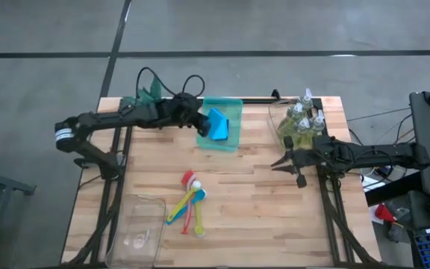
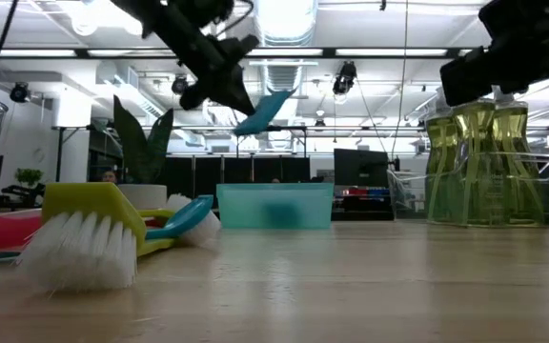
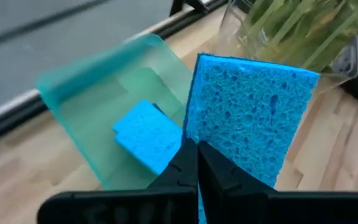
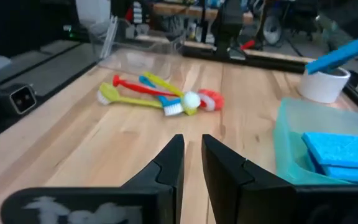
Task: Pick & Place Kitchen Sink Supplies
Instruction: Put the blue sponge into the green bin
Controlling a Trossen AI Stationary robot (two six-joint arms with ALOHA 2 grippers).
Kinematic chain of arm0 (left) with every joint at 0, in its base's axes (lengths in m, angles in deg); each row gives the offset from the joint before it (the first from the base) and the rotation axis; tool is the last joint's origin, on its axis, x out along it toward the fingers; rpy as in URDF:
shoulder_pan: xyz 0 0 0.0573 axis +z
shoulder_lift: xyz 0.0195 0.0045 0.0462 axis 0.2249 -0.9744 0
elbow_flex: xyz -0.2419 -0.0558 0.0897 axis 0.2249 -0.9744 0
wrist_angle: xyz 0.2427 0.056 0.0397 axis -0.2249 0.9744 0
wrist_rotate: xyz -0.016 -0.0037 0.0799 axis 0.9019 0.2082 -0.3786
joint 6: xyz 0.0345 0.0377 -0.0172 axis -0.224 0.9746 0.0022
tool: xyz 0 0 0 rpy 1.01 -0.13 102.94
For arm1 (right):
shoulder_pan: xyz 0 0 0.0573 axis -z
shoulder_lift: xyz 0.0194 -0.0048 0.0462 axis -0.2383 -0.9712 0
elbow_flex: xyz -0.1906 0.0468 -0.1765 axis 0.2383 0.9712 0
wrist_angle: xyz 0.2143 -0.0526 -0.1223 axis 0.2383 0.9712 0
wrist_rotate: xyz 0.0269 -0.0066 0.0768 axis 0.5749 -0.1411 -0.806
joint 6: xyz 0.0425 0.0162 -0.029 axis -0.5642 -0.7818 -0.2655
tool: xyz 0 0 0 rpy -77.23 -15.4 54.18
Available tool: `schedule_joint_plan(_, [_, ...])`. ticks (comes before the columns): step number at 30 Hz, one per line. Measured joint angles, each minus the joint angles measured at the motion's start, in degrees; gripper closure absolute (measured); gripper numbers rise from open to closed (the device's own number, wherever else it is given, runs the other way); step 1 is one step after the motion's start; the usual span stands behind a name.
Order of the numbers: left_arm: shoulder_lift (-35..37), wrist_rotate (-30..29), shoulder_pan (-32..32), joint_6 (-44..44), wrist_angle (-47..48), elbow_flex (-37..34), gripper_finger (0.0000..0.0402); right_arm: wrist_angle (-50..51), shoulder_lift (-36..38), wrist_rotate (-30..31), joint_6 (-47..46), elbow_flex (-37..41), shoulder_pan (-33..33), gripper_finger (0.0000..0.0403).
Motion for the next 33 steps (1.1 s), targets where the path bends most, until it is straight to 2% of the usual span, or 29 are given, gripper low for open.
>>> schedule_joint_plan(3, [-2.79,3.44,1.58,-1.95,-2.70,0.00,0.0401,-2.07,2.14,0.72,-0.65,2.20,0.04,0.0351])
schedule_joint_plan(11, [-10.02,7.64,2.76,-4.85,-9.10,0.00,0.0401,-2.21,11.61,1.31,-2.69,6.82,0.04,0.0351])
schedule_joint_plan(18, [-14.79,8.25,3.04,-7.46,-11.75,0.00,0.0401,-2.10,19.16,1.28,-4.02,11.61,0.04,0.0351])
schedule_joint_plan(28, [-16.93,2.99,5.06,-10.37,-13.85,0.11,0.0399,-2.15,20.30,1.21,-5.53,12.04,0.00,0.0351])
schedule_joint_plan(33, [-16.95,5.65,5.98,-12.62,-13.36,0.11,0.0379,-2.14,19.82,1.19,-5.57,12.04,0.00,0.0351])
